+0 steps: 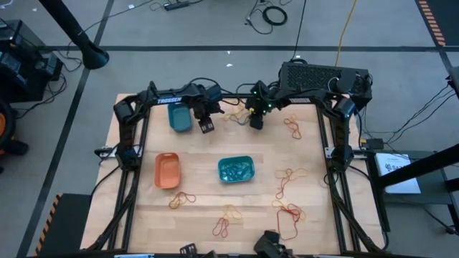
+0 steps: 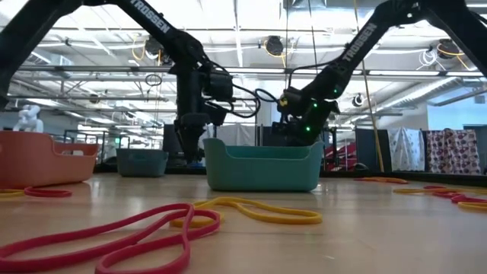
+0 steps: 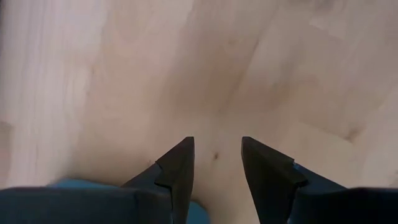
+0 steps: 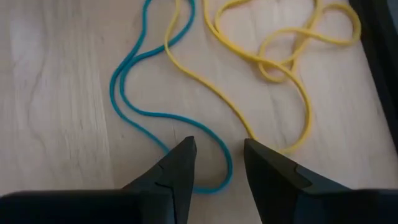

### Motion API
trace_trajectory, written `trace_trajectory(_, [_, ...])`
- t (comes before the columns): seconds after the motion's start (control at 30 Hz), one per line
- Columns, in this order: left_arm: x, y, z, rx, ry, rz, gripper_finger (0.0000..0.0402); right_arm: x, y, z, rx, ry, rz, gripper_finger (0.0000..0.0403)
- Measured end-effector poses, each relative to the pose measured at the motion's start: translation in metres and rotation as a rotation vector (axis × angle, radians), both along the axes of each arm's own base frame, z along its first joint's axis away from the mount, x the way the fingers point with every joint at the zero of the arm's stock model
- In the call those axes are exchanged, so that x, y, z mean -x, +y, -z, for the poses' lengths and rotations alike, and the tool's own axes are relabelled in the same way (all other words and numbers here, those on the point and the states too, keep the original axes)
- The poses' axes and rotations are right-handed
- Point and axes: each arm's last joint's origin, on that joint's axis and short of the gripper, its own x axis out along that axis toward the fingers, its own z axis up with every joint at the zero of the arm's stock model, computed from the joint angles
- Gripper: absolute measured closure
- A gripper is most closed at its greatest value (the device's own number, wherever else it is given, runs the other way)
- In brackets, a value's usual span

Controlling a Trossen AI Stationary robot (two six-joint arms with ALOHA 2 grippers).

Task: Sort rubber bands into baskets
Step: Put the blue rubber band into the green bin

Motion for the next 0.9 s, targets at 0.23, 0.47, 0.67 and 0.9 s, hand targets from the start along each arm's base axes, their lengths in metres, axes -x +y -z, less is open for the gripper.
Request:
trace_trajectory(0.23, [0.005,-0.004,0.009,0.030,0.013,0.004,0.0261,0.004,0.002,0.003,-0.011,0.054,0.106,0.0276])
trace_trajectory(0.47, [0.010,-0.008,0.018,0.050,0.042,-0.001,0.0261,0.006,0.003,0.004,-0.038,0.069,0.137,0.0365])
trace_trajectory(0.67, [0.008,-0.009,0.019,0.040,0.018,0.008,0.0261,0.006,0.003,-0.004,-0.057,0.051,0.135,0.0400])
trace_trajectory(0.9, [-0.006,-0.012,0.011,0.130,-0.200,0.060,0.0261,0.007,0.015,-0.050,-0.017,-0.061,0.085,0.0402])
